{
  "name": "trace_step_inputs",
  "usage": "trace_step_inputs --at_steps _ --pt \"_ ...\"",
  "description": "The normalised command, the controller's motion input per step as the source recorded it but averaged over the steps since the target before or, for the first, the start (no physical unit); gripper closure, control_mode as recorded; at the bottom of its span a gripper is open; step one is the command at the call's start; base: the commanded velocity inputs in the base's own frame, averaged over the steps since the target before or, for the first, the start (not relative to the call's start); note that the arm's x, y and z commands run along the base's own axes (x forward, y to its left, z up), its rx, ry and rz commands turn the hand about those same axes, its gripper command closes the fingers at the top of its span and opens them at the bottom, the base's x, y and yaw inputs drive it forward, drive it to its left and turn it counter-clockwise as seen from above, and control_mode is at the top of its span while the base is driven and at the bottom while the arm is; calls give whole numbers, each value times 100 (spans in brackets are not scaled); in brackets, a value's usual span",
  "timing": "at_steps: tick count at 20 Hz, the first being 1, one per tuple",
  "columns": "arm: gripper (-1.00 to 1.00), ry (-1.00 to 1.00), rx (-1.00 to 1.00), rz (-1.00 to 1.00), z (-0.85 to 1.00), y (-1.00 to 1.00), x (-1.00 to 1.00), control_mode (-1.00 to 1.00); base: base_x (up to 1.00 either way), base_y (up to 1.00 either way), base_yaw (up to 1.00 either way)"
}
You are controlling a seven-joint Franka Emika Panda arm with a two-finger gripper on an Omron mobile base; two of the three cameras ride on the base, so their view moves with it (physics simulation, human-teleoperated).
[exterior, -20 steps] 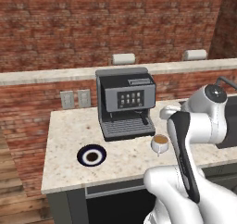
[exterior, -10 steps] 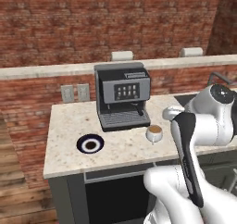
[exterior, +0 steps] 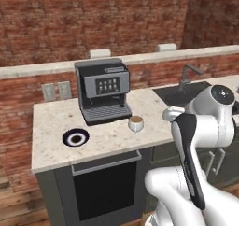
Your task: Take a sugar cube from the saucer and place it inside the coffee. Then, grab milk from the fridge and place it next to the coffee on the counter to sweeten the coffee.
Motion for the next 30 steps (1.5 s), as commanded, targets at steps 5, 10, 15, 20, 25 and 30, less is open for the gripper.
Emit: trace_step_inputs --at_steps 5,10,15,20,25,30 --pt "-100 0 0 0 0 0 0 100 -27 -24 -50" --pt "-100 0 0 0 0 0 0 100 -19 -28 -52" --pt "-100 0 0 0 0 0 0 100 -9 -35 -51" --pt "-100 0 0 0 0 0 0 100 0 -44 -46" --pt "-100 0 0 0 0 0 0 100 0 -55 -41" --pt "-100 0 0 0 0 0 0 100 0 -57 -39"
